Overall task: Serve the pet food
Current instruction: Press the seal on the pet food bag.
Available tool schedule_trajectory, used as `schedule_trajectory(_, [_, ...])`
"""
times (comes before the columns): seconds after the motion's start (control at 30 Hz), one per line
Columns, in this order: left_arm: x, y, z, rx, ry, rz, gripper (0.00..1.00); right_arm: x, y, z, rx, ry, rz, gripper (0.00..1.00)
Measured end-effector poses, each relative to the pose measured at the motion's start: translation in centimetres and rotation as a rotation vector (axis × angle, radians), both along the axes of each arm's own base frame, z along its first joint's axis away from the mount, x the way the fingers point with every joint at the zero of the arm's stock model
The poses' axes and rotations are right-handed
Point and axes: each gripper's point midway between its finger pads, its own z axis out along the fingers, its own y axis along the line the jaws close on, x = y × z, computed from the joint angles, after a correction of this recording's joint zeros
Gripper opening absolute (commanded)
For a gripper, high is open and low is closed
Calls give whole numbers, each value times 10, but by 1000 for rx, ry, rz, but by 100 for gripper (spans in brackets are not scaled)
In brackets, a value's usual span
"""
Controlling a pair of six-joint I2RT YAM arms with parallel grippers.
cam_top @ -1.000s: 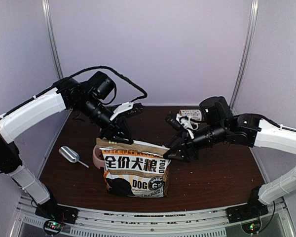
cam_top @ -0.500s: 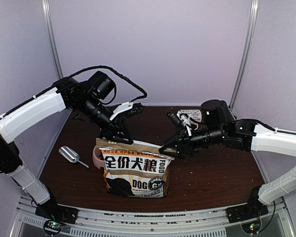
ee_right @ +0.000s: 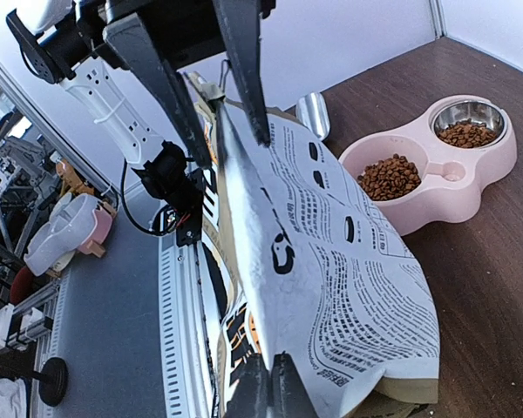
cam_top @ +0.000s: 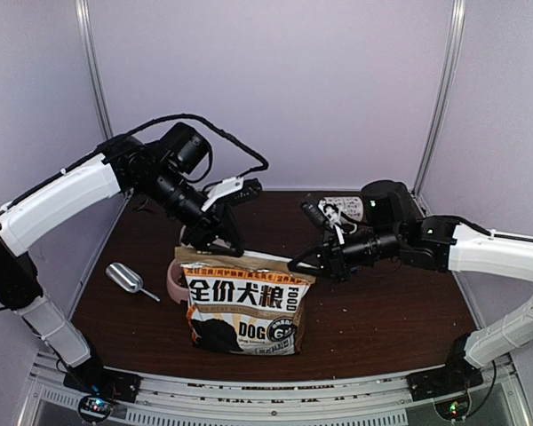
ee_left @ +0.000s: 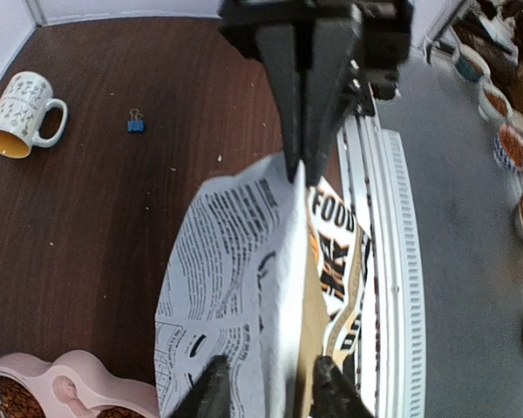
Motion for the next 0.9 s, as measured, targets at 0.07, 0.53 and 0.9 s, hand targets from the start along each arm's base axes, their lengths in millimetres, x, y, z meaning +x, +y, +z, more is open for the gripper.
schedule_trajectory(0.07, [7, -5, 6, -28, -31, 22, 61, 0, 0, 0, 0, -2, 2, 0])
schedule_trajectory(0.53, [80, 101, 130, -486, -278, 606, 77, 52, -48, 23, -49, -80, -288, 76])
schedule_trajectory(0.9, [122, 219, 46, -383, -222, 1083, 77, 165, -175, -55, -244, 124, -861, 62])
